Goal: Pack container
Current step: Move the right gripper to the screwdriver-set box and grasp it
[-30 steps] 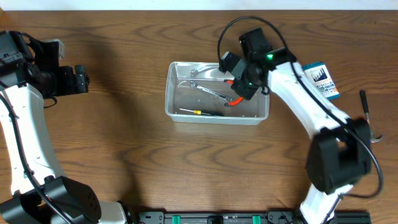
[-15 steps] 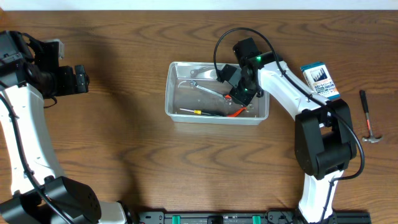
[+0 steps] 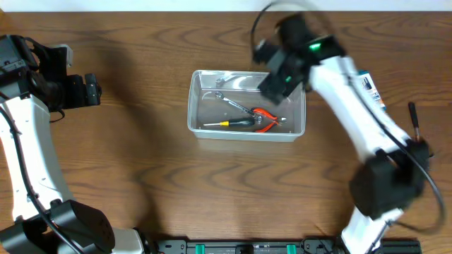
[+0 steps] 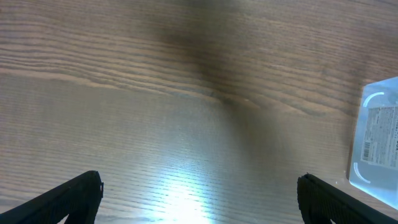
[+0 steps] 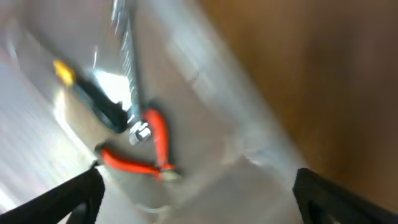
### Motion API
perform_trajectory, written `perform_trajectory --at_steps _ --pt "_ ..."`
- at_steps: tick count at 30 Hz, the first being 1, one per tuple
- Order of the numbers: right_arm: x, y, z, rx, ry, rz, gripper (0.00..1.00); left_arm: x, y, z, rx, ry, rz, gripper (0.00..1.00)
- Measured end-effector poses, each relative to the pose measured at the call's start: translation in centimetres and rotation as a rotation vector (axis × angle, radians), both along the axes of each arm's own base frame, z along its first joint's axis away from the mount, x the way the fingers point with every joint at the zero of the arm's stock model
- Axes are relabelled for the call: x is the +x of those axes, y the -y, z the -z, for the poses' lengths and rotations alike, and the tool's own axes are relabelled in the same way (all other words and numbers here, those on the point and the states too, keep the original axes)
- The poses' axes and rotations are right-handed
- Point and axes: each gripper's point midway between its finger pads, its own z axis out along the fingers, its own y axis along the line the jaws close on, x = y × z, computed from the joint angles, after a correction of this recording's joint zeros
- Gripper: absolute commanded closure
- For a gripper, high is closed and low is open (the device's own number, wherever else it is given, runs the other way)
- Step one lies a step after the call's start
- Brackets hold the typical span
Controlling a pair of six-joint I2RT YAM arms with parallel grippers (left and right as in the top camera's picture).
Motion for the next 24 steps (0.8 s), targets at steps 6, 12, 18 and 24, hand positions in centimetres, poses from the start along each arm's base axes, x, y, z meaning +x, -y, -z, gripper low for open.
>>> perform_trajectory --at_steps 6,12,18,24 --pt "1.4 12.7 -13.0 0.07 0.277 0.328 0.01 0.0 0.0 0.0 0.0 0.0 0.0 0.02" --pt "0.2 25.1 -6.6 -0.031 0.063 0.619 0.01 0.0 0.0 0.0 0.0 0.0 0.0 0.02" --pt "0.0 30.1 2.7 -0.08 -0.169 0.7 0.01 0.0 0.0 0.0 0.0 0.0 0.0 0.02" --pt "0.7 30.8 7.3 -0.106 -0.241 0.667 0.01 0.0 0.0 0.0 0.0 0.0 0.0 0.02"
